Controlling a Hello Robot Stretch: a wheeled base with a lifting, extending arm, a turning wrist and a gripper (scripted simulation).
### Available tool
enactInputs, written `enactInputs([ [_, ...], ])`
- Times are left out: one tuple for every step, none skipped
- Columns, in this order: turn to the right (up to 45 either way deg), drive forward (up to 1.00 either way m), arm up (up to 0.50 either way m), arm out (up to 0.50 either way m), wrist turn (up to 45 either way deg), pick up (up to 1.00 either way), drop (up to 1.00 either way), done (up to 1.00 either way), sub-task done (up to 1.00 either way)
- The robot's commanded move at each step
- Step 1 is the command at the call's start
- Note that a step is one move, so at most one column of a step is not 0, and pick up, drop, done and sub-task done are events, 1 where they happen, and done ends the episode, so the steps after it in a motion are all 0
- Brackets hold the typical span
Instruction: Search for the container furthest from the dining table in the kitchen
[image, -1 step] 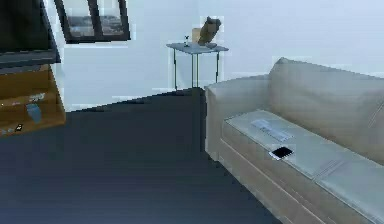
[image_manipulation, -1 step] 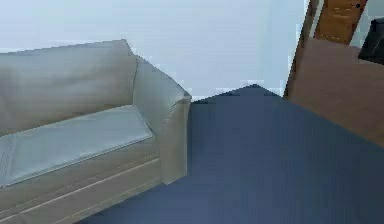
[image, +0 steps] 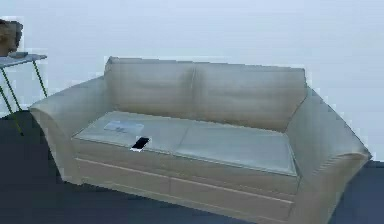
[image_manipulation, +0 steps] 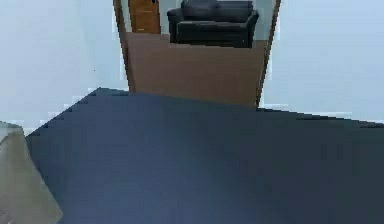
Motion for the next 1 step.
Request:
enactInputs([
  [45.0,0.0,0.0,0.0,0.0,0.0,0.0,0.0,0.0],
])
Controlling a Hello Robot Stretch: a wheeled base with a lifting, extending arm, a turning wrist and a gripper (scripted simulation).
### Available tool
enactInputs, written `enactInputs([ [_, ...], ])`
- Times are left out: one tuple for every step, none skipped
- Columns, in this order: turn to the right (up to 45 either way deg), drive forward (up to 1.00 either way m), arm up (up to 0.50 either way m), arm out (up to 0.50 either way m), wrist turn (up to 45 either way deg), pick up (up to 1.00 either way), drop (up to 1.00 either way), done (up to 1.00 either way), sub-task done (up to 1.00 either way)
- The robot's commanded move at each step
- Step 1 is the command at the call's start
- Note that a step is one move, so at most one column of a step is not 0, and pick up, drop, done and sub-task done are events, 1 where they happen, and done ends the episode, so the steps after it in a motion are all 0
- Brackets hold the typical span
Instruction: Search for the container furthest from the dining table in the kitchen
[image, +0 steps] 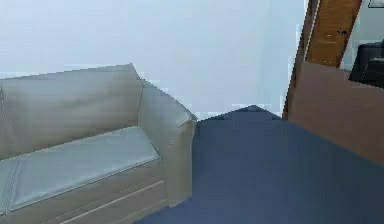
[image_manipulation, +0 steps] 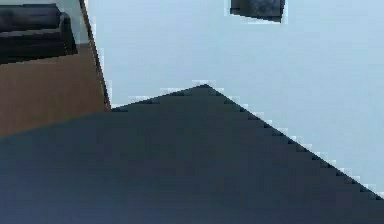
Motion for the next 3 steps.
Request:
enactInputs([
  [42.0,0.0,0.0,0.0,0.0,0.0,0.0,0.0,0.0],
  [0.0,1.0,0.0,0.0,0.0,0.0,0.0,0.0,0.0],
  [0.0,1.0,0.0,0.0,0.0,0.0,0.0,0.0,0.0],
])
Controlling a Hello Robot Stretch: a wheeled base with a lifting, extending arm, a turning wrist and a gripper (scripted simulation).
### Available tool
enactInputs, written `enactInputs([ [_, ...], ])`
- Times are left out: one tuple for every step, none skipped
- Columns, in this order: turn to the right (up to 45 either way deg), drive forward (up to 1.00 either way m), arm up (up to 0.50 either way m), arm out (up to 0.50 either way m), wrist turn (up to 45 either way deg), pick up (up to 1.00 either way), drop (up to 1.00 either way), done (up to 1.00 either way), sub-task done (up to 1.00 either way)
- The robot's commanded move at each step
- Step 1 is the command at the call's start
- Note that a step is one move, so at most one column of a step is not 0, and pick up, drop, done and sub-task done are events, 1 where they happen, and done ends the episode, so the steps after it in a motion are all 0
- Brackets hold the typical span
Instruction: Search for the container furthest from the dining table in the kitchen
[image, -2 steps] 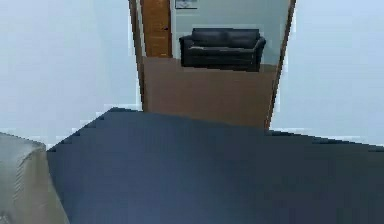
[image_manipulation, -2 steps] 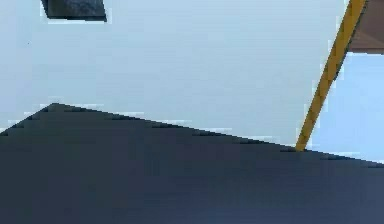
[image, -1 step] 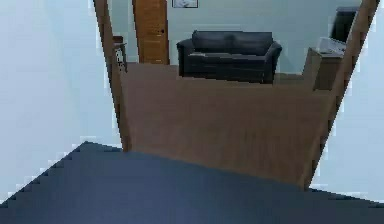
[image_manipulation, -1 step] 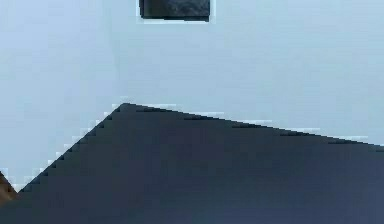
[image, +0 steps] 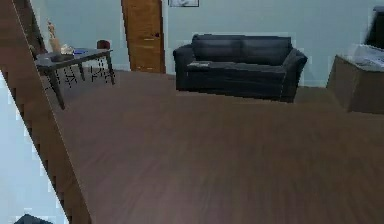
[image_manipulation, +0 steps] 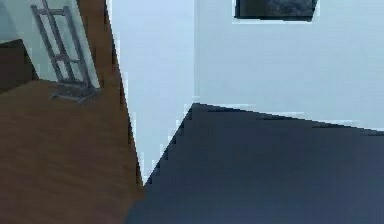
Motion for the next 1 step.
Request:
enactInputs([
  [3.0,0.0,0.0,0.0,0.0,0.0,0.0,0.0,0.0],
])
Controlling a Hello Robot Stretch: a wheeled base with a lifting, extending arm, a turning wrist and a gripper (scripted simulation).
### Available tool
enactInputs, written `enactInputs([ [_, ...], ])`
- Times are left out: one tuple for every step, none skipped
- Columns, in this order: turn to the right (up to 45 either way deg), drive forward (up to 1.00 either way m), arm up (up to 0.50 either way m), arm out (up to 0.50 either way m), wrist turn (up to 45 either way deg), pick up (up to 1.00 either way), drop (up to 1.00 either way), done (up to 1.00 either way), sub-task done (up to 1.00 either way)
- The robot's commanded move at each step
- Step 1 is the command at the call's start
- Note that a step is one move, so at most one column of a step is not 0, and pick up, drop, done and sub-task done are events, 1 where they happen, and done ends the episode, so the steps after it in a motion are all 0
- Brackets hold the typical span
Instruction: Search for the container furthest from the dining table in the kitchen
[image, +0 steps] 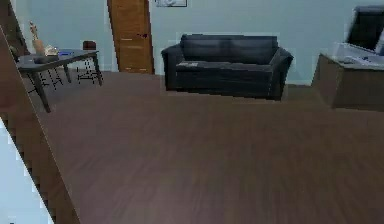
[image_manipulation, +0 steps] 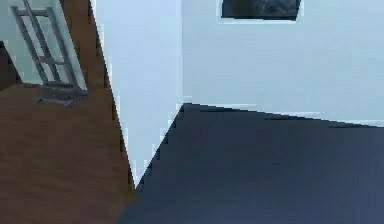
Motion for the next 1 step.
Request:
enactInputs([
  [0.0,0.8,0.0,0.0,0.0,0.0,0.0,0.0,0.0],
])
